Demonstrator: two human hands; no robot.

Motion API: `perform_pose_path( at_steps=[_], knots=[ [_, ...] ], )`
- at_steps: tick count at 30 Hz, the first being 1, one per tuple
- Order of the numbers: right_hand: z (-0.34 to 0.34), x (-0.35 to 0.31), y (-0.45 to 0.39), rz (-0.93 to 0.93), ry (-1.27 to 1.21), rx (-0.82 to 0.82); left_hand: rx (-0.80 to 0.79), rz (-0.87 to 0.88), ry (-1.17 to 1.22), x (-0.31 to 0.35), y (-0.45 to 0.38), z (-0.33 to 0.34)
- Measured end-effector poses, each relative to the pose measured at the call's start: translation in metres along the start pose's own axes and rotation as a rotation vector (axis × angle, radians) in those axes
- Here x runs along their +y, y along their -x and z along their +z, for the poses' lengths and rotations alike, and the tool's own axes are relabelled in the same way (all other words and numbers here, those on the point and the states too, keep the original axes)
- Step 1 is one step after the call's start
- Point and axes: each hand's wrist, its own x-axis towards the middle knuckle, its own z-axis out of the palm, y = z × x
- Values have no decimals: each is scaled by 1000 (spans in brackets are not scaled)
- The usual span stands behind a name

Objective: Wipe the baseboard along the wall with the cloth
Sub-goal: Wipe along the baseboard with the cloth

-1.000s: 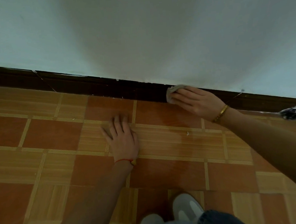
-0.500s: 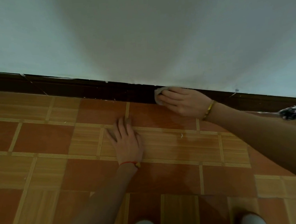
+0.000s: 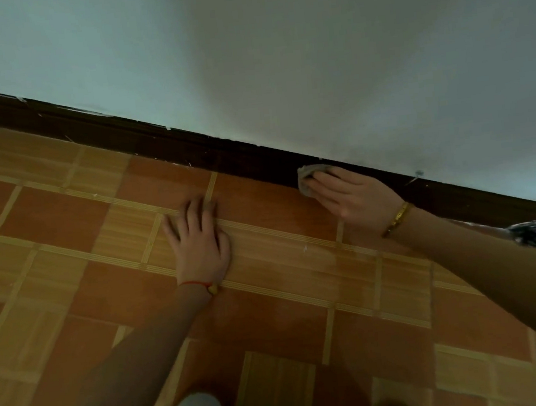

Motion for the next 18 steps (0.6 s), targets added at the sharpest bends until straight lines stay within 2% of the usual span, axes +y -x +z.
perform_pose_path(
  at_steps=[5,13,18],
  knots=[
    [-2,4,1,-11,-17,-22,9,-1,-29,3,0,0],
    [-2,-12,-70,18,29,119,-81,-15,-184,13,6,-12],
    [-2,-5,-36,-29,22,80,-95,-9,-202,8,25,-23]
  ],
)
